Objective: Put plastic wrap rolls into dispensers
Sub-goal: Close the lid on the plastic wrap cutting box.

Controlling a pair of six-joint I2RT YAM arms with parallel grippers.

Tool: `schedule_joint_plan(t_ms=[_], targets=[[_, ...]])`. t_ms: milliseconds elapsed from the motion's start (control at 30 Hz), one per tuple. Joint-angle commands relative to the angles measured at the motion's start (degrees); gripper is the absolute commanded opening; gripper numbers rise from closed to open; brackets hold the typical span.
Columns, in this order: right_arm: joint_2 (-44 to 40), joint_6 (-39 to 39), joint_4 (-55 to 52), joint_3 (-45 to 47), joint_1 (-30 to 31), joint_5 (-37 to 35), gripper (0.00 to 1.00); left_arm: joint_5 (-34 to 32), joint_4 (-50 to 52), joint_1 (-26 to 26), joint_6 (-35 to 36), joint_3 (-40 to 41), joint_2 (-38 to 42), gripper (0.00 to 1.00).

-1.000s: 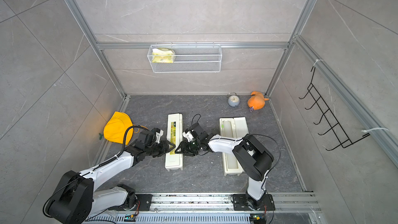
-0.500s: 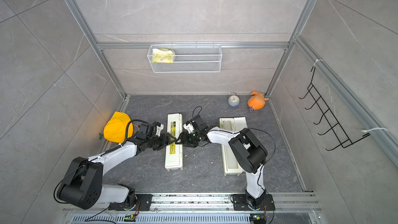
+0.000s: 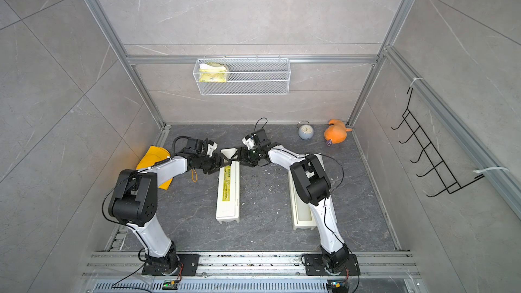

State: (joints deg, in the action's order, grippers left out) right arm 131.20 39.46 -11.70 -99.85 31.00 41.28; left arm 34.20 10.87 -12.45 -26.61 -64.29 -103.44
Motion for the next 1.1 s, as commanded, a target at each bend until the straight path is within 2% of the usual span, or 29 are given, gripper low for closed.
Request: schedule_joint_plan(t_ms=[0, 167, 300, 500, 667, 900, 1067], targets=[[2.74, 1.65, -0.43, -1.73, 0.92, 3.28, 0.59, 1.42, -0.68, -1.01, 0.05, 1.17, -3.46, 0.65], [2.95, 3.08, 1.64, 0.39, 0.9, 3.32, 0.39, 1.88, -3.45, -1.37, -1.68, 5.47, -3.61, 0.63], [2.95, 4.39, 3.54, 2.23, 0.83, 3.49, 0.37, 1.06, -4.37, -1.37, -2.27, 8.46, -2.99, 0.61], [-0.88, 0.73, 0.15, 3.95, 0.77, 0.24, 0.52, -0.84, -3.23, -1.05, -3.78, 10.19, -2.96, 0.56], [-5.57, -3.57, -5.62, 5.38, 0.86, -6.23, 0.66, -0.73, -2.56, -1.18, -4.8, 10.49, -2.49, 0.63], [-13.57, -10.2, -16.92, 5.05, 3.29, -19.71, 0.85, -0.84, 0.29, 2.48, -7.65, 11.18, 6.47, 0.72], [-14.34, -11.9, -28.7, -0.75, 8.77, -32.7, 0.97, -0.55, -0.66, 7.8, -11.21, 13.63, 16.8, 0.74]])
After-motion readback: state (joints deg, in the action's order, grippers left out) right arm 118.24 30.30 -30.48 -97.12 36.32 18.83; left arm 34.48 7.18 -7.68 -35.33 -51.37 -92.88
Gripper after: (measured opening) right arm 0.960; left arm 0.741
